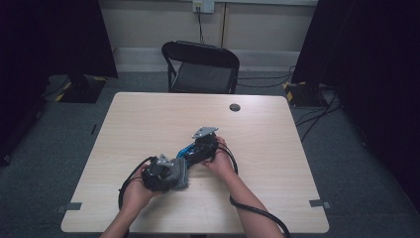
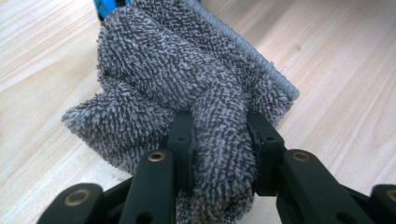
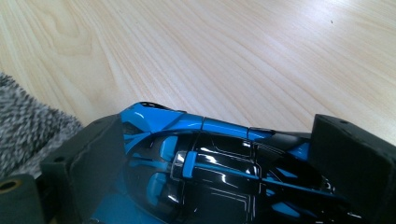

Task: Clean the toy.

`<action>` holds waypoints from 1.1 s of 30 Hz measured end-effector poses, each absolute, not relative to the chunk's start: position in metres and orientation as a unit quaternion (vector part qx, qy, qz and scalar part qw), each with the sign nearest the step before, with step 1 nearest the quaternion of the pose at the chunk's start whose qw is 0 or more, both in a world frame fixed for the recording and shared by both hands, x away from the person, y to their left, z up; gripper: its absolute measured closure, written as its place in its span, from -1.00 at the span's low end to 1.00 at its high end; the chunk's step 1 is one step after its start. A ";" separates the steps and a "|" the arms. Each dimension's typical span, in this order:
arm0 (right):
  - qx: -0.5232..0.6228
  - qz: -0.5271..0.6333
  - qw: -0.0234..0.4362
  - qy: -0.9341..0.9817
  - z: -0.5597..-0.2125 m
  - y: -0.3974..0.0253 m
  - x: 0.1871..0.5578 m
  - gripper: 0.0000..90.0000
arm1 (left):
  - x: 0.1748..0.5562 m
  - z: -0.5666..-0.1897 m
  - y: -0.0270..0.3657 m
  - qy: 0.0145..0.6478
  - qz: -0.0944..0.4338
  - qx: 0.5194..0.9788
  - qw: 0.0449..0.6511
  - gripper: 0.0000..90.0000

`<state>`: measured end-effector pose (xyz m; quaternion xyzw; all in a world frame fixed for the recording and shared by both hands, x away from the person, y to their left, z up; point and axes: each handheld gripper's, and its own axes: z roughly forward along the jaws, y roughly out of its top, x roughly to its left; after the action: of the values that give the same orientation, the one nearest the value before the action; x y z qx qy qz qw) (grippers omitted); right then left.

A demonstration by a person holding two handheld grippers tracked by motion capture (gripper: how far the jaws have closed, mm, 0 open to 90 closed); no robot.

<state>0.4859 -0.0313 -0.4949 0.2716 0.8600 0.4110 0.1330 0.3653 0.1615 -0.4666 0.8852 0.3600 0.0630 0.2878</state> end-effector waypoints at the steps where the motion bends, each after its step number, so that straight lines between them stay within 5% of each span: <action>1: 0.272 0.411 0.133 0.860 -0.495 -0.031 0.486 -0.92 | 0.365 -0.467 0.161 0.358 0.056 0.885 0.294 0.50; 18: 0.271 0.411 0.133 0.860 -0.495 -0.031 0.486 -0.91 | 0.361 -0.461 0.154 0.271 0.056 0.911 0.305 0.34; 22: 0.271 0.411 0.133 0.860 -0.495 -0.031 0.486 -0.91 | 0.362 -0.459 0.169 0.300 0.080 0.900 0.307 -0.11; 30: 0.270 0.410 0.133 0.861 -0.495 -0.031 0.486 -0.91 | 0.367 -0.445 0.187 0.319 0.110 0.873 0.351 -0.13; 33: 0.272 0.410 0.133 0.861 -0.495 -0.031 0.486 -0.91 | 0.372 -0.446 0.184 0.353 0.083 0.866 0.343 -0.06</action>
<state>0.4860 -0.0308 -0.4945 0.2716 0.8606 0.4100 0.1325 0.3715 0.1836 -0.4457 0.8664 0.3530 0.0826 0.3435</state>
